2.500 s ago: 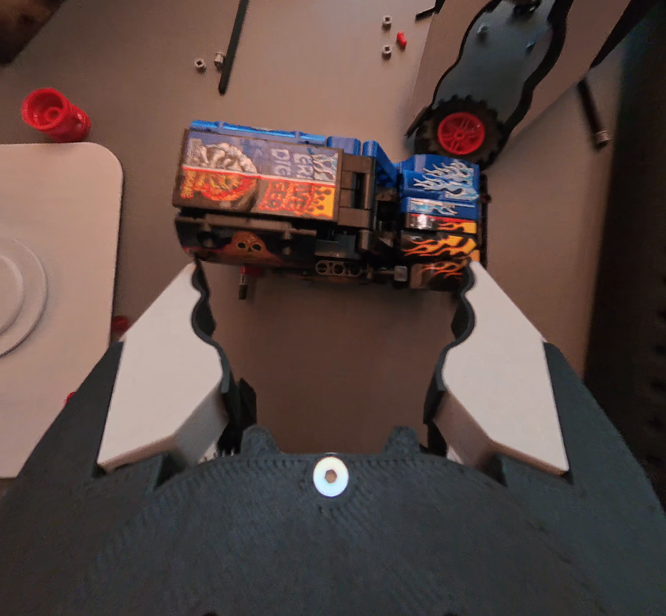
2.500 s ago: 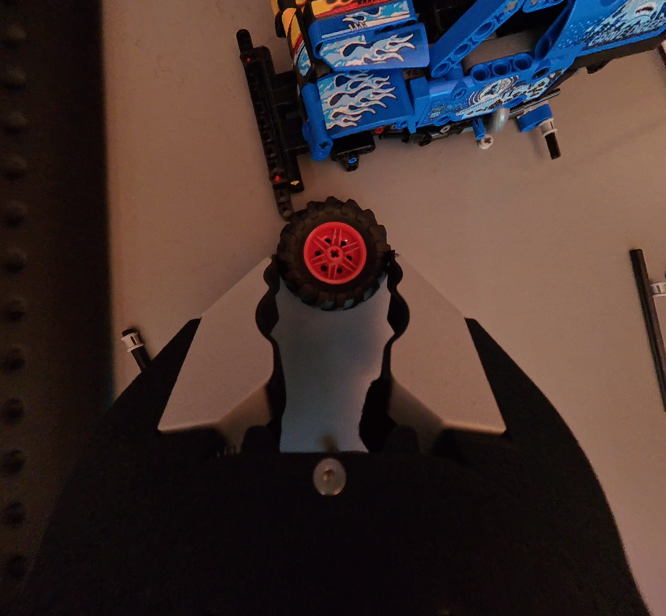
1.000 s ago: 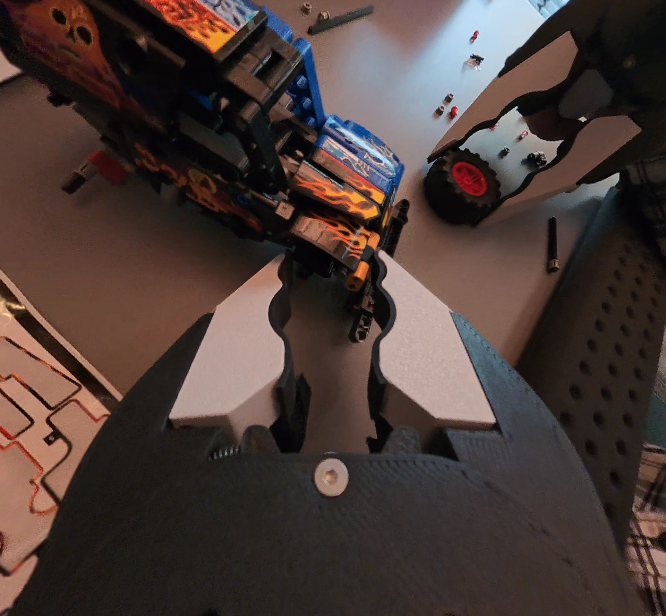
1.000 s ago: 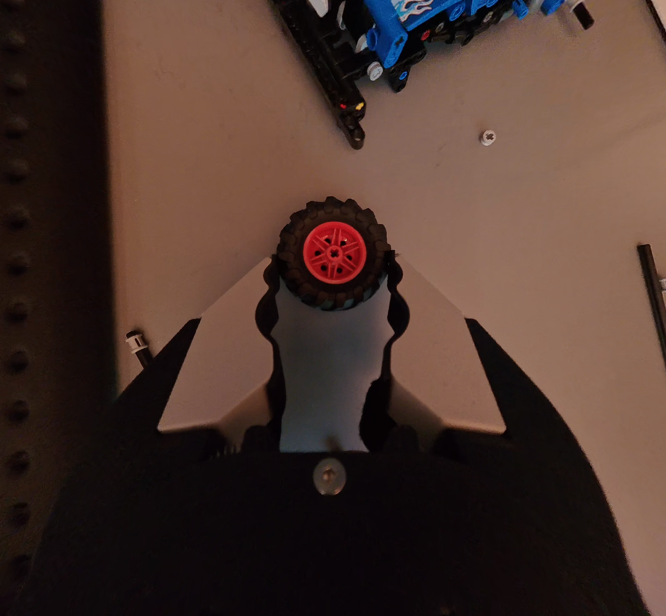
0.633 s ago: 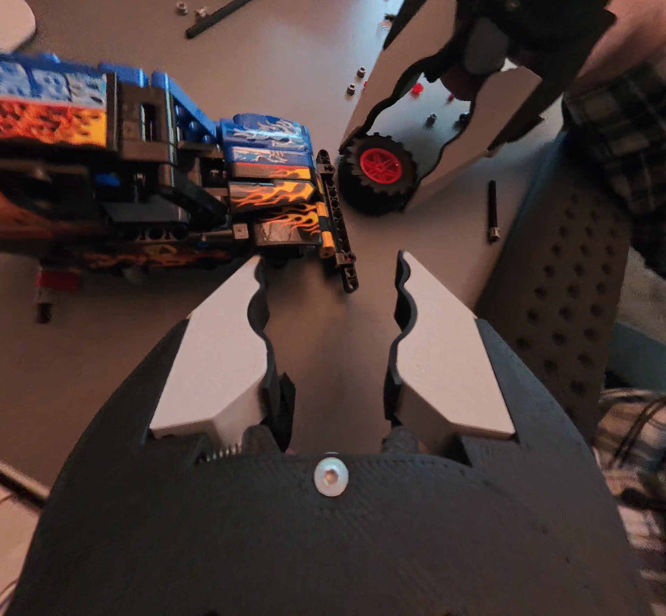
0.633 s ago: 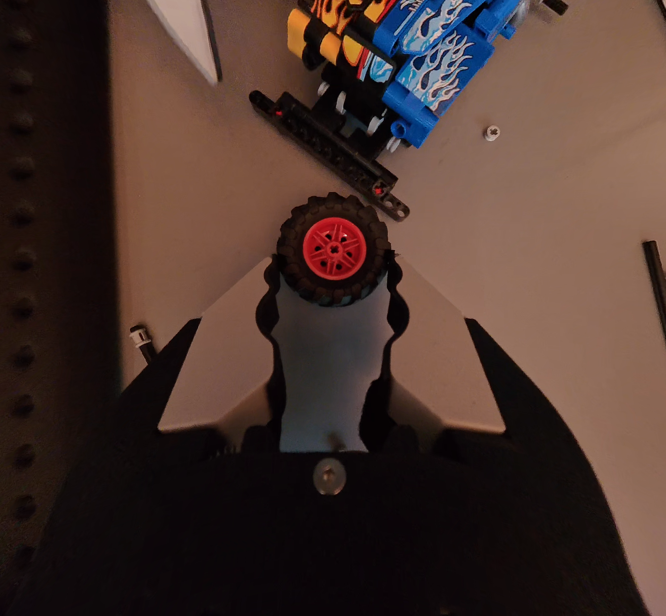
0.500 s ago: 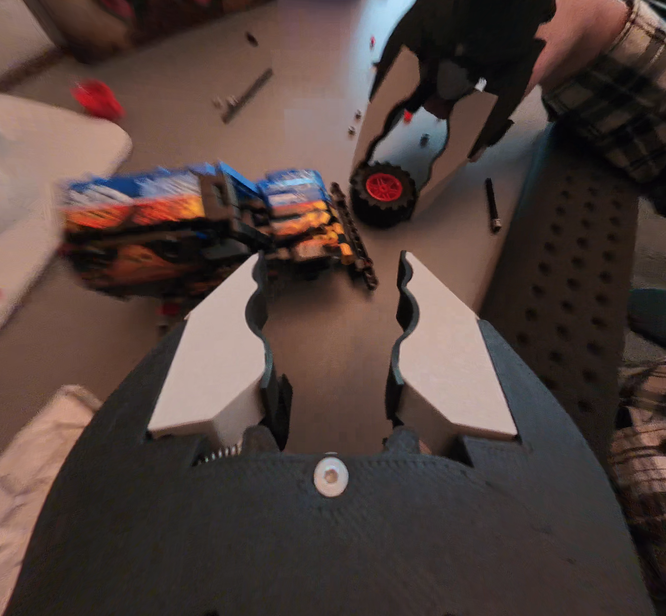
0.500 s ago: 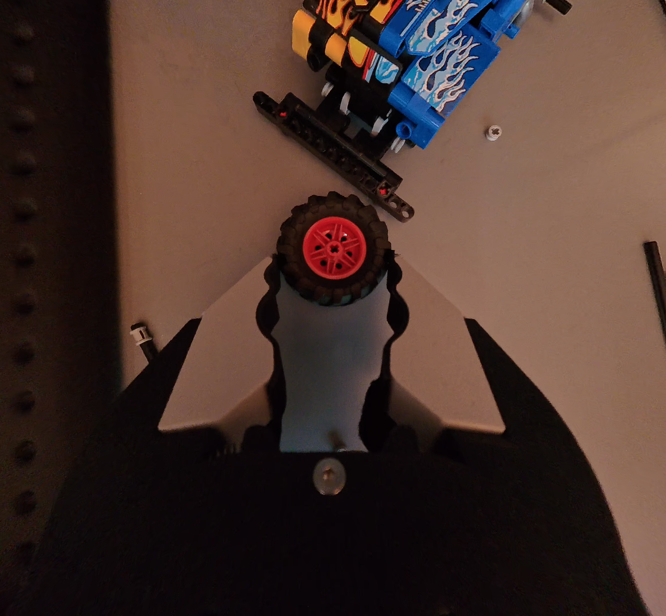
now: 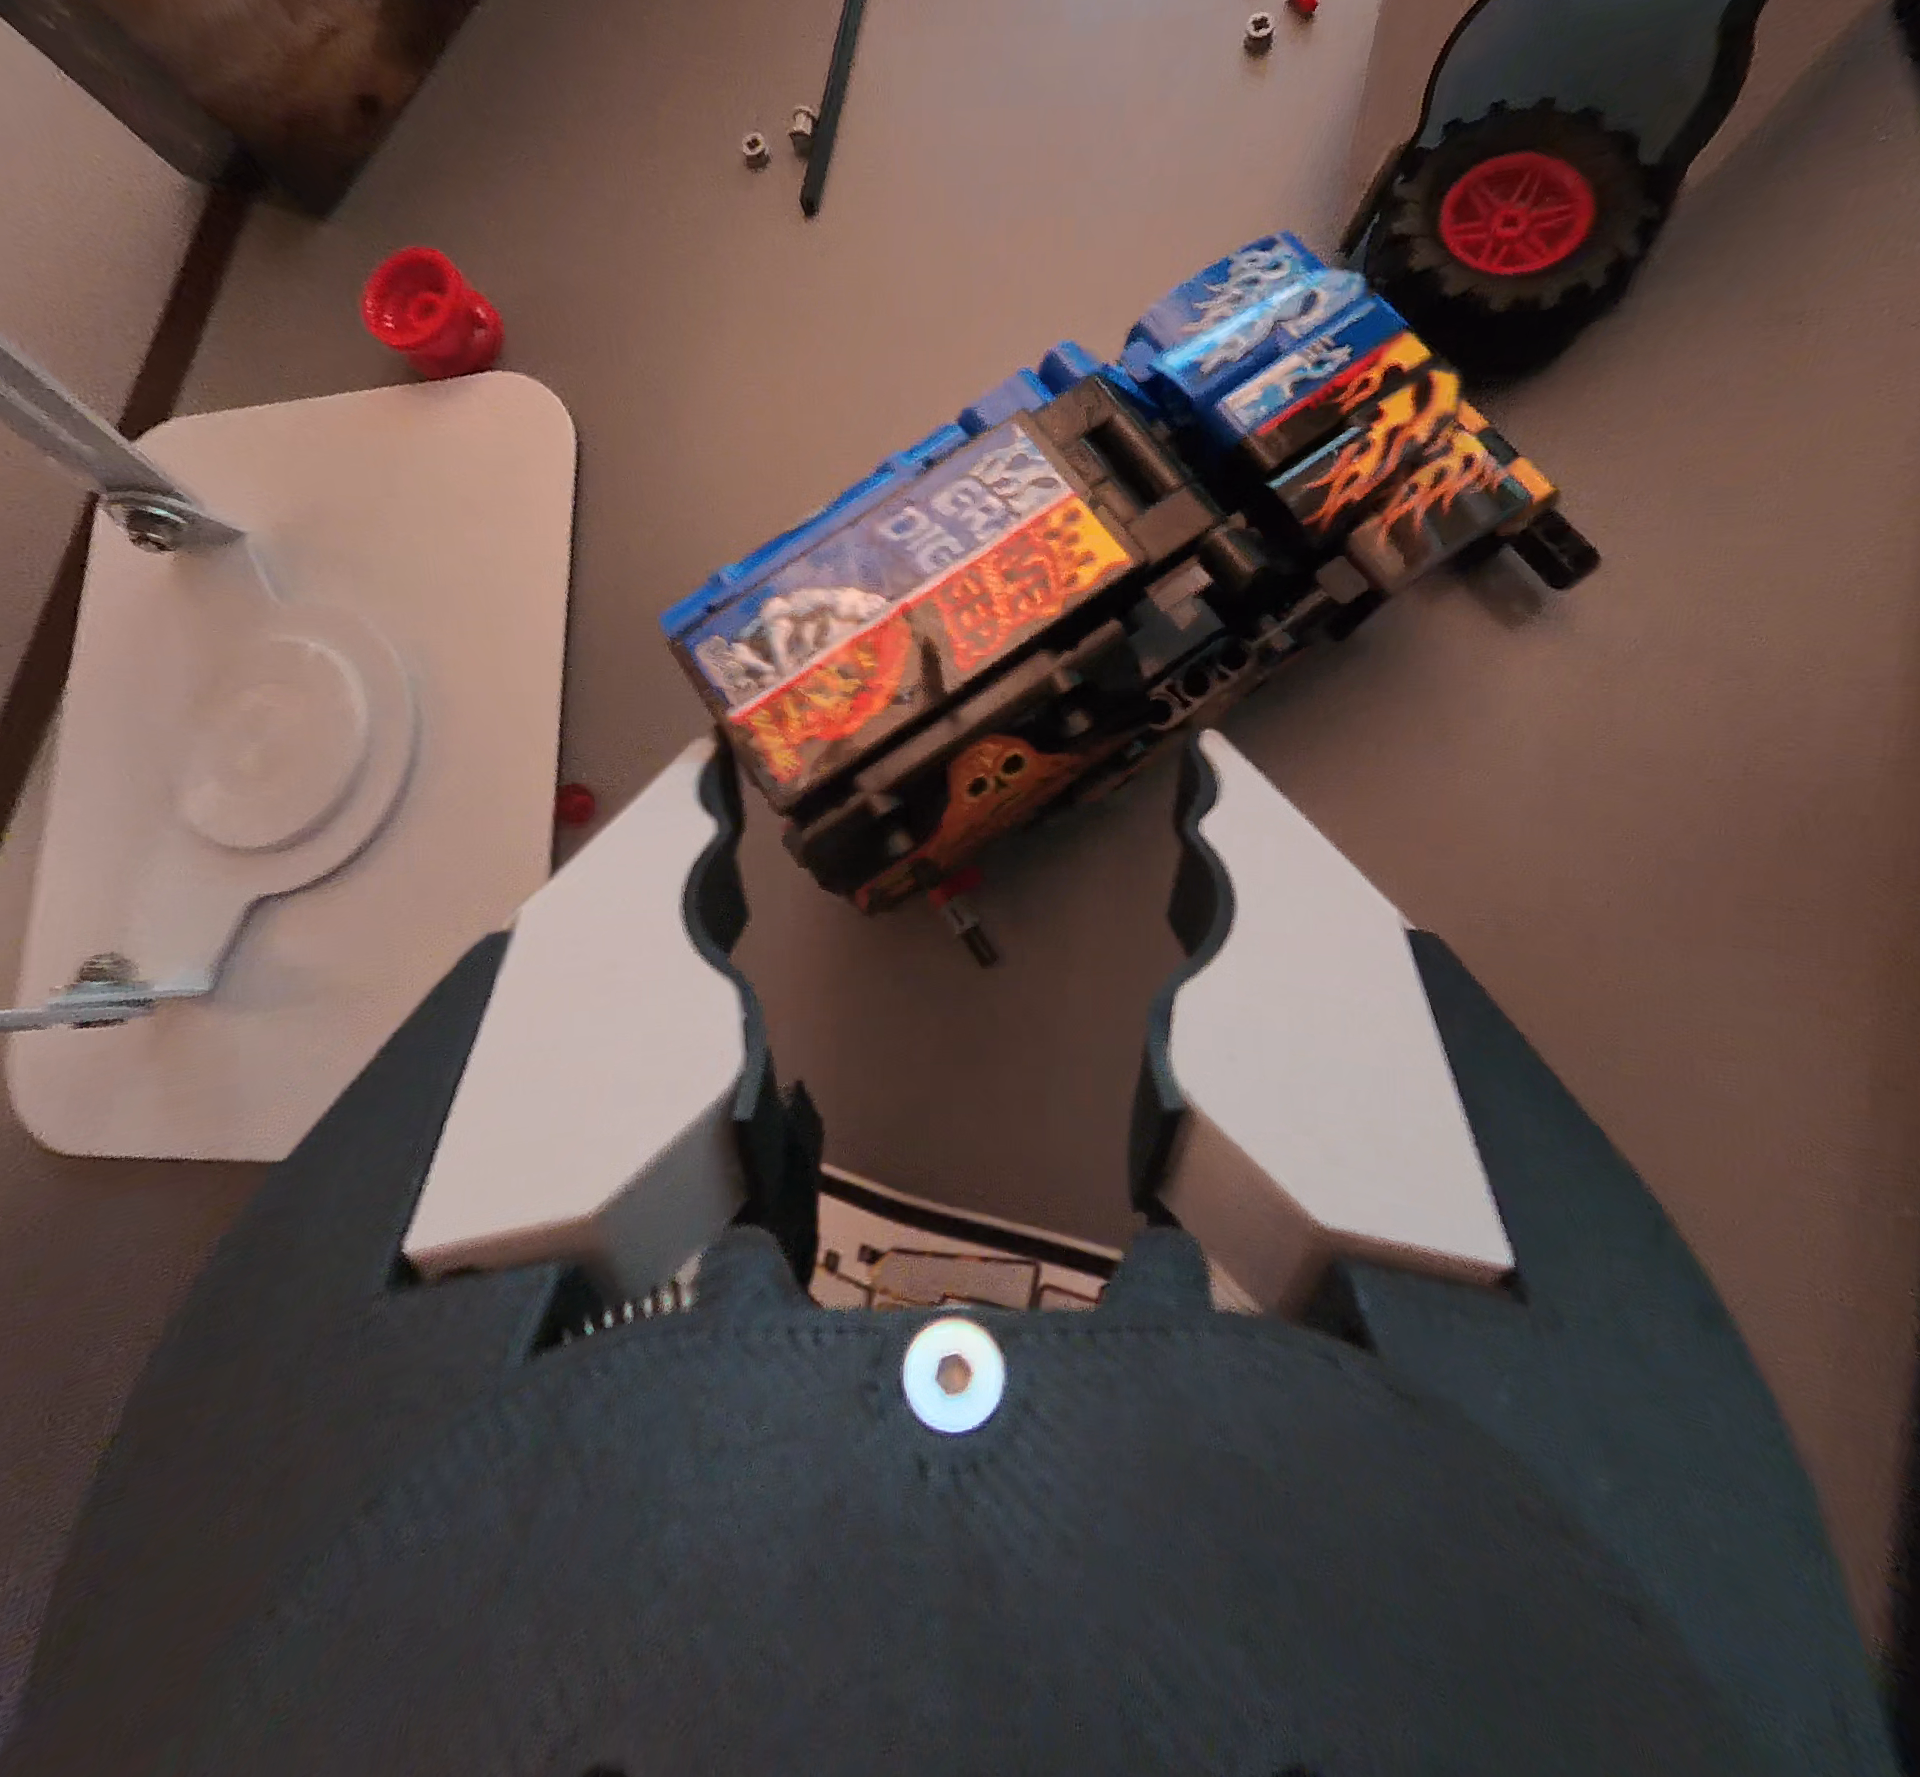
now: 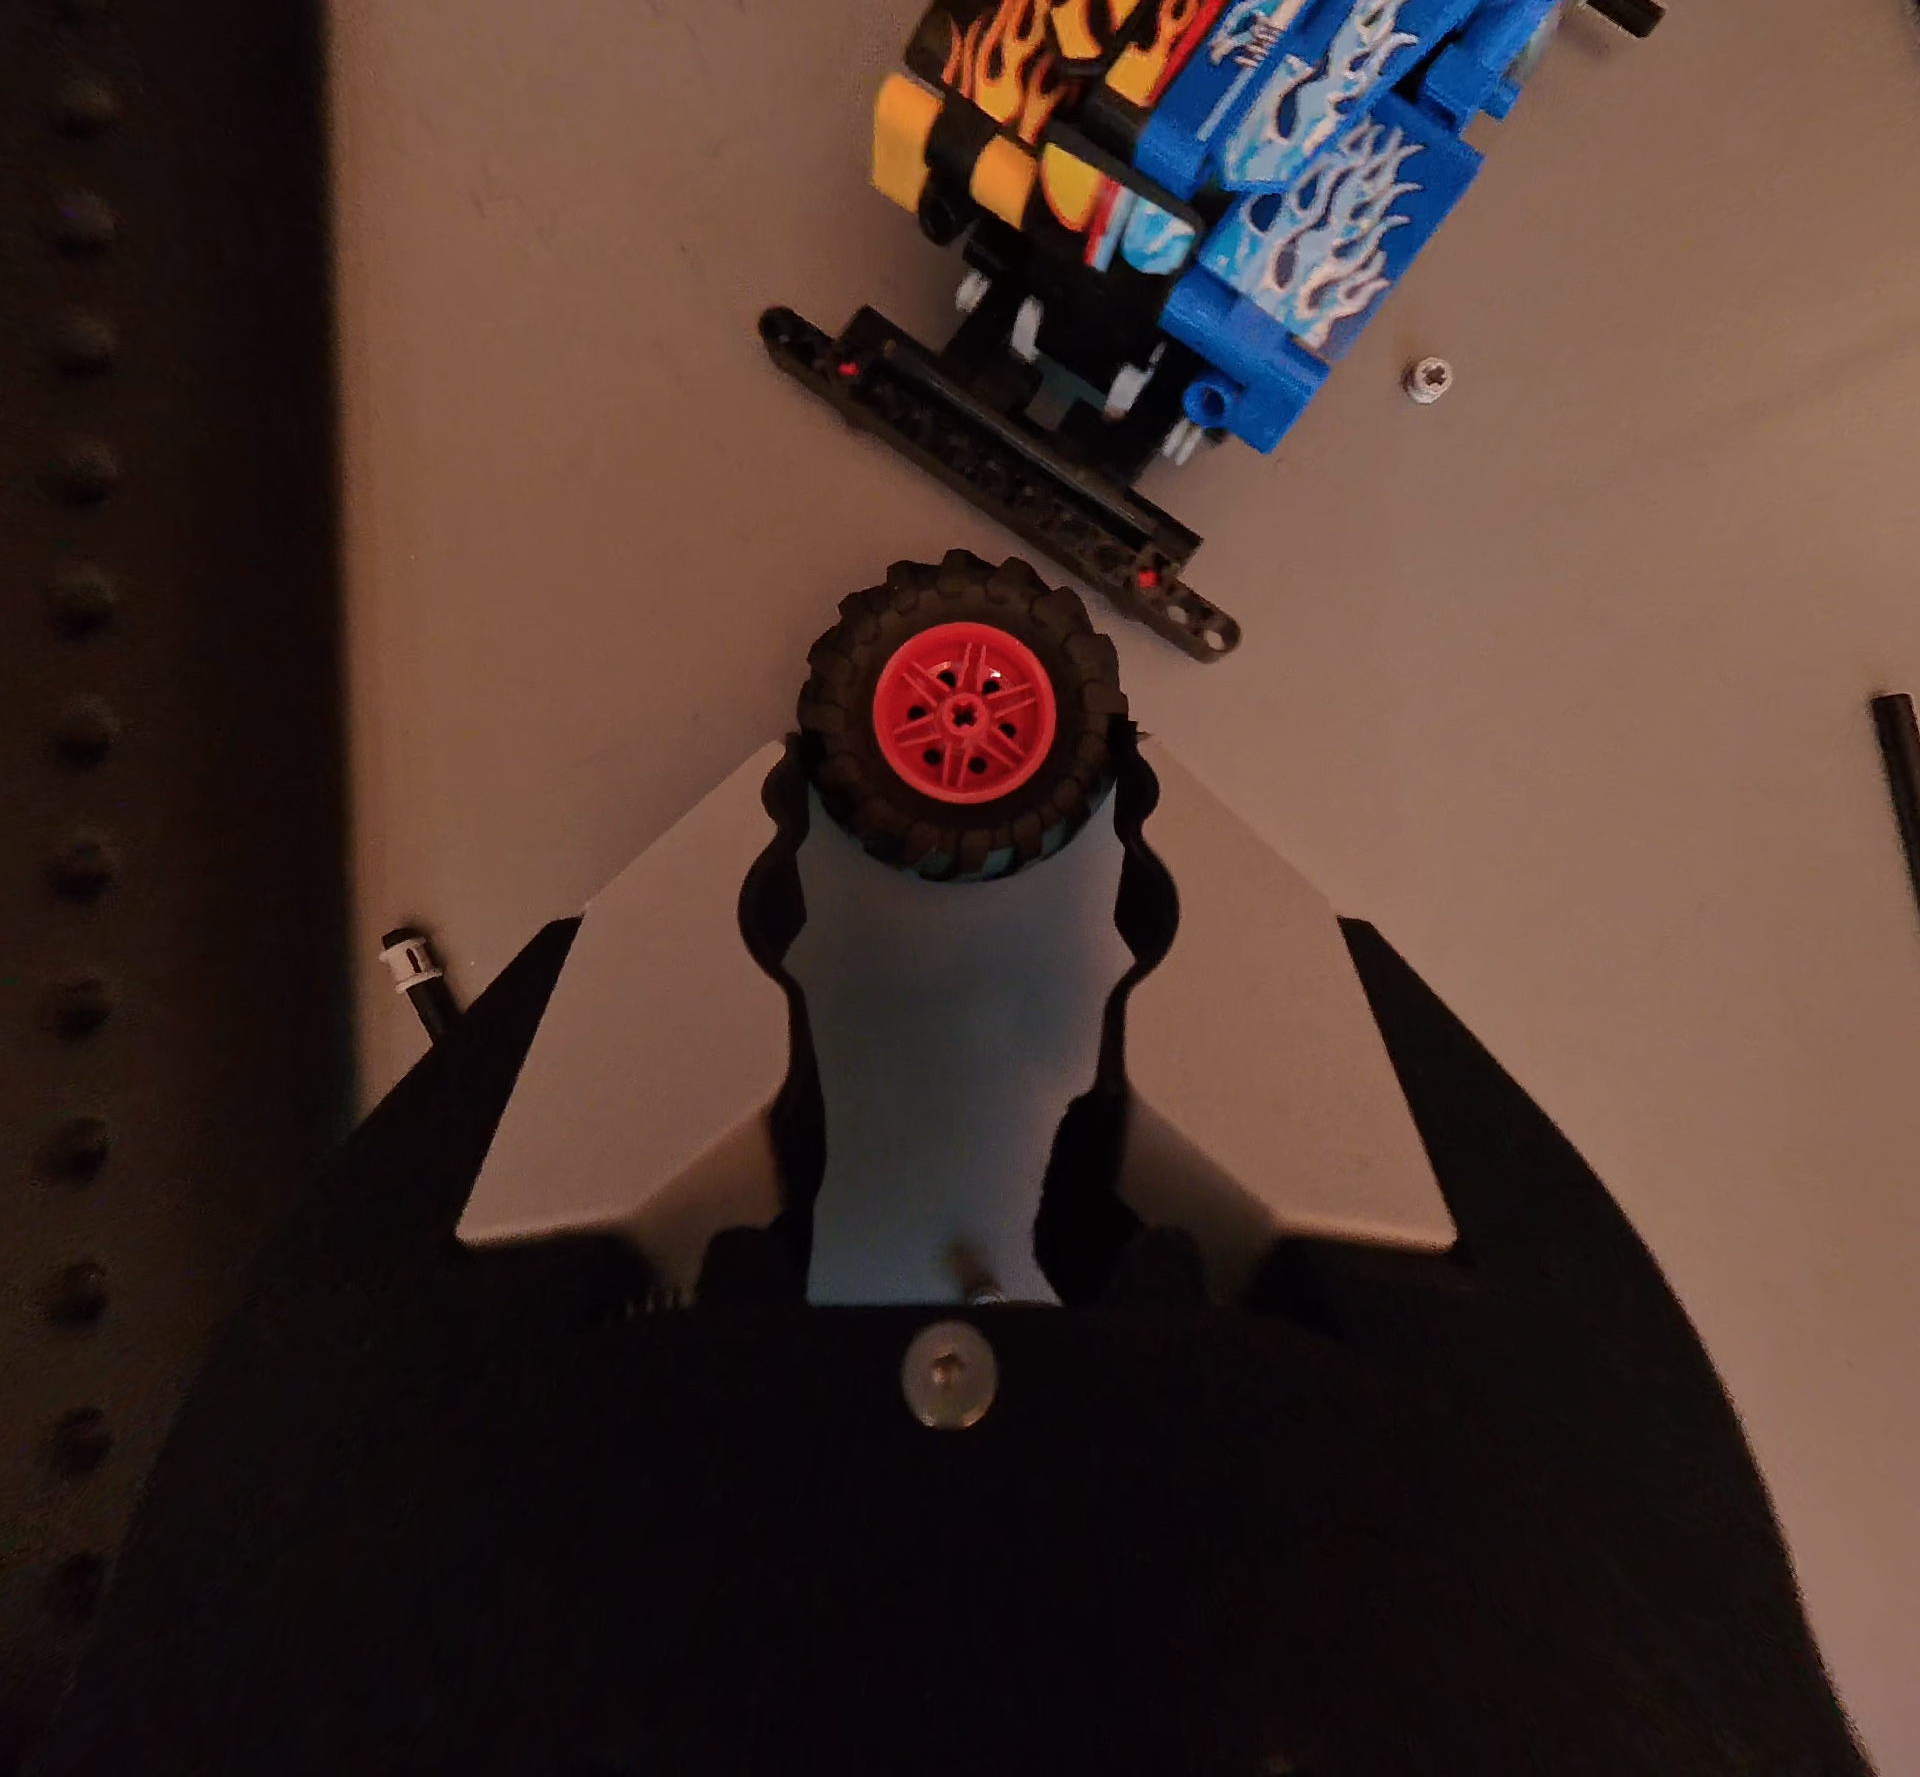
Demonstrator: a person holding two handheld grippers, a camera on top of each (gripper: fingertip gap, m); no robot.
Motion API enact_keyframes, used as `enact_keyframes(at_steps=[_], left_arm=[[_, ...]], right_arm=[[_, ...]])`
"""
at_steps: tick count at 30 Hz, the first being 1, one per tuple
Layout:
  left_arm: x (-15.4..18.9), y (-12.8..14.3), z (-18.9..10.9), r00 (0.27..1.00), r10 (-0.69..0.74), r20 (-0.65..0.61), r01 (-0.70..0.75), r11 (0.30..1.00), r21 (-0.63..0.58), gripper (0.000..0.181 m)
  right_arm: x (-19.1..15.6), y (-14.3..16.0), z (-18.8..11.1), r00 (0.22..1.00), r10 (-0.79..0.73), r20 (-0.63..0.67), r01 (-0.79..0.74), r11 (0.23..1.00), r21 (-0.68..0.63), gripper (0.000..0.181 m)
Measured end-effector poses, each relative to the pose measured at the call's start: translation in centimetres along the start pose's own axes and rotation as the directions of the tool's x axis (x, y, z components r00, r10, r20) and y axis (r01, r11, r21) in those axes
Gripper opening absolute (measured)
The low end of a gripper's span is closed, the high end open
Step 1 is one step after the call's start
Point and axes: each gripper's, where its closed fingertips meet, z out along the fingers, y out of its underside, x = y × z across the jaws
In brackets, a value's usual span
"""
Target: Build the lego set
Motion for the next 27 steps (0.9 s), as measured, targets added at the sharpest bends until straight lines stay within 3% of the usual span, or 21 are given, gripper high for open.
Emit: enact_keyframes(at_steps=[4, 8, 14, 17, 21, 24, 27], left_arm=[[0.8, 0.4, 0.2, 0.999, -0.014, 0.039, 0.013, 0.999, 0.029, 0.056], [1.5, 0.4, -0.1, 0.993, -0.075, 0.086, 0.07, 0.996, 0.063, 0.054], [3.5, 1.4, -1.5, 0.982, -0.128, 0.141, 0.129, 0.992, 0.002, 0.047], [5.6, 2.0, -2.8, 0.987, -0.134, 0.092, 0.137, 0.99, -0.033, 0.048], [4.5, 1.8, -4.8, 0.98, -0.049, 0.195, 0.056, 0.998, -0.032, 0.085], [4.2, 1.3, -3.1, 0.988, 0.013, 0.152, -0.004, 0.998, -0.056, 0.11], [4.2, 1.3, -0.9, 0.994, 0.054, 0.097, -0.046, 0.996, -0.082, 0.094]], right_arm=[[0.1, 0.1, 0.1, 1.0, -0.001, 0.004, 0.001, 1.0, -0.002, 0.057], [0.1, 0.2, 0.0, 1.0, -0.002, 0.003, 0.002, 1.0, -0.007, 0.057], [0.1, 0.4, -0.2, 1.0, 0.005, 0.001, -0.005, 1.0, -0.012, 0.057], [0.2, 0.5, -0.2, 1.0, 0.009, 0.0, -0.009, 1.0, -0.011, 0.057], [0.2, 0.5, -0.1, 1.0, 0.008, 0.002, -0.008, 1.0, -0.011, 0.057], [0.2, 0.4, -0.1, 1.0, 0.006, 0.001, -0.006, 1.0, -0.011, 0.057], [0.3, 0.4, -0.1, 1.0, 0.005, -0.004, -0.005, 1.0, -0.011, 0.057]])
